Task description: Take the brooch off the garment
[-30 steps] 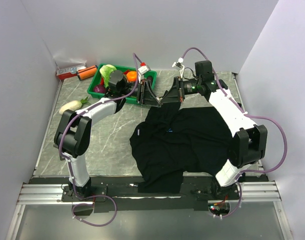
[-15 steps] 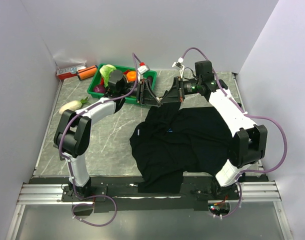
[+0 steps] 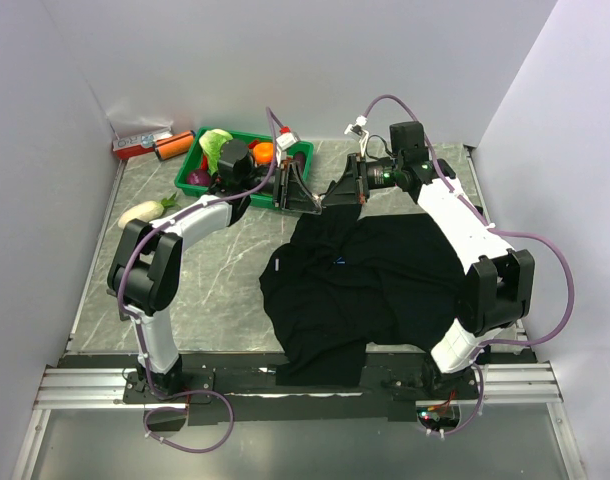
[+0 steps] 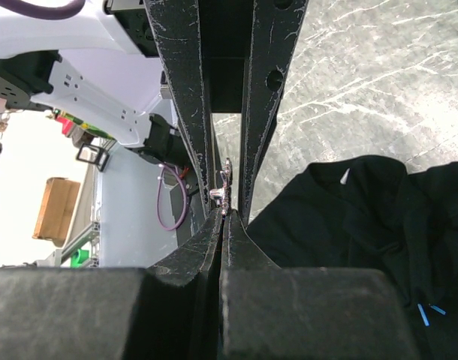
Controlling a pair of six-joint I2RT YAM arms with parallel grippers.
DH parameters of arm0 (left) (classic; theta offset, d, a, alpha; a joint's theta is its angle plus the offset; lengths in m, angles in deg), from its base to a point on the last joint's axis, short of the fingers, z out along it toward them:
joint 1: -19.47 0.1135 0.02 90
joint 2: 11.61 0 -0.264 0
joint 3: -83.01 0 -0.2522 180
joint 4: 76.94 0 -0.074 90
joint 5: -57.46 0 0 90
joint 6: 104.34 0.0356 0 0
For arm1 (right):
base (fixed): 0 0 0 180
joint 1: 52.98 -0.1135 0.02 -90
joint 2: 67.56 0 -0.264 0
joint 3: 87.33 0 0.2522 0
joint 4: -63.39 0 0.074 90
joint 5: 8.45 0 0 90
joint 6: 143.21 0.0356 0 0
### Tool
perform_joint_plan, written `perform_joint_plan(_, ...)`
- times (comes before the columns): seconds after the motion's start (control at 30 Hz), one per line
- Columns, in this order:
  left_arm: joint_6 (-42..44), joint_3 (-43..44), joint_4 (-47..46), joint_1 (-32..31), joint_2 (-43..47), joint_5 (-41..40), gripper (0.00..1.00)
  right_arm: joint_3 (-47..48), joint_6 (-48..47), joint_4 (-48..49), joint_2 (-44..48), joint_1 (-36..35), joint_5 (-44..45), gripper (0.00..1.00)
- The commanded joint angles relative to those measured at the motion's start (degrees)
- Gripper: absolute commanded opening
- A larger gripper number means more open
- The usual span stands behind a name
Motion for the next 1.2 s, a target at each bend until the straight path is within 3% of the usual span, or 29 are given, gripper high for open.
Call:
perform_joint_plan(0.0,2.4,1.3,1.1,0.3,0.8,-0.3,0.25,1.5,-1.1,-0.1,2.8,-0.9,-3.3,0.00)
perform_joint_plan(0.23,-1.3,1.5,-1.6,1.2,-0.7,-1.0,0.23,3.2,-7.6,-4.8,3.0,-2.8,-2.2,0.00)
perform_joint_plan(0.73,0.2,2.0,0.4,1.5,-2.3,-1.0,0.11,5.4,-10.6,-6.9,2.5,-2.9,-2.2,0.00)
perform_joint_plan(0.9,-3.5,0.8,-4.4,2.7,-2.3,-1.4,0.18,6.3,-12.1,-8.1,2.4,-2.8,-1.8,0.00)
perform_joint_plan(1.07,-1.6,1.4,-1.2,3.3,-2.9,-1.8,0.18,6.2,-11.9,-7.7,2.7,-2.9,-1.9,0.00)
perform_joint_plan(1.13,-3.2,1.5,-3.4,3.4,-3.3,-1.3,0.25,6.5,-11.9,-7.6,2.5,-2.8,-1.8,0.00)
perform_joint_plan(1.17,-4.2,1.1,-5.1,3.4,-3.2,-1.2,0.34,6.7,-12.0,-7.8,2.5,-2.8,-1.6,0.00)
